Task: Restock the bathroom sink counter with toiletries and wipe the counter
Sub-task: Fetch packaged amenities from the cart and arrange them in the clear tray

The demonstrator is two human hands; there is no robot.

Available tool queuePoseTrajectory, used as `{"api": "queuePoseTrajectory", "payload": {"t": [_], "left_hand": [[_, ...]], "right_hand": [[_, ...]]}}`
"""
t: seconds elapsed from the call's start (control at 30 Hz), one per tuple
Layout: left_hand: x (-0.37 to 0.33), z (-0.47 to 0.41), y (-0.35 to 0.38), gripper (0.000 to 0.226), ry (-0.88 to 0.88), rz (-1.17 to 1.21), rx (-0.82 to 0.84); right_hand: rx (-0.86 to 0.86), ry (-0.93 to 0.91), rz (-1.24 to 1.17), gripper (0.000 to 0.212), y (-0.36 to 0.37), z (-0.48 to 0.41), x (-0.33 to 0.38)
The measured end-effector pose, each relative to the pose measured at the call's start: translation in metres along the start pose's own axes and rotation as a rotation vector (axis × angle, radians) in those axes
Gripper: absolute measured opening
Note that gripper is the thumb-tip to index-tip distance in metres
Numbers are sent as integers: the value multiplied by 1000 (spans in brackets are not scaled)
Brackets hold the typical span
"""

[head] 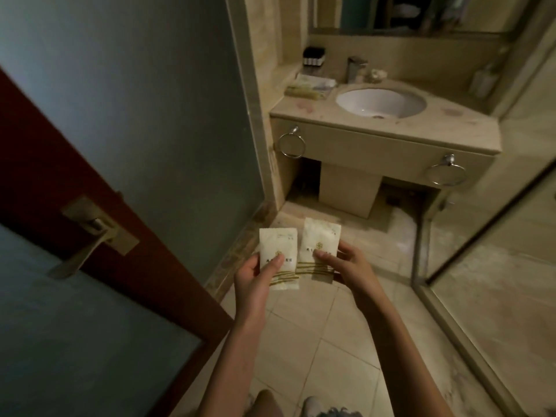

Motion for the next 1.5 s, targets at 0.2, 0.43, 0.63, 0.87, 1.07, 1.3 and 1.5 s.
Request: {"api": "queuePoseTrajectory", "payload": {"t": [0.2,0.43,0.63,0.87,1.07,1.3,1.5], "left_hand": [[8,-36,43,21,-50,-19,42],[-10,-110,95,25,-55,-44,76],[-65,-213,138,23,7,-40,118],[-116,-328,176,23,53,-58,100],[-112,-395,212,22,-55,-80,118],[-125,-500,277,14,-82,-73,46],[-161,-595,371,15,-32,-134,57]], "right_hand": [[-100,31,-4,11,-34,-28,-5],[-193,-7,-11,11,-64,-101,21],[-176,-97,0,9,-62,-210,75],[-157,-116,26,14,-56,-336,112],[-198,-50,11,16,-84,-415,107],[-166,5,25,10,-118,-545,120],[-105,-51,63,11,-166,-667,171]]}}
Point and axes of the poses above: each hand's wrist, its own z-axis away from the middle knuckle, its own y-axis out of the palm, x = y × z, the point moved 4 cm from there along -z, towards the middle knuckle, and after that the axes turned 3 degrees about -y, right-handed, at the moved point
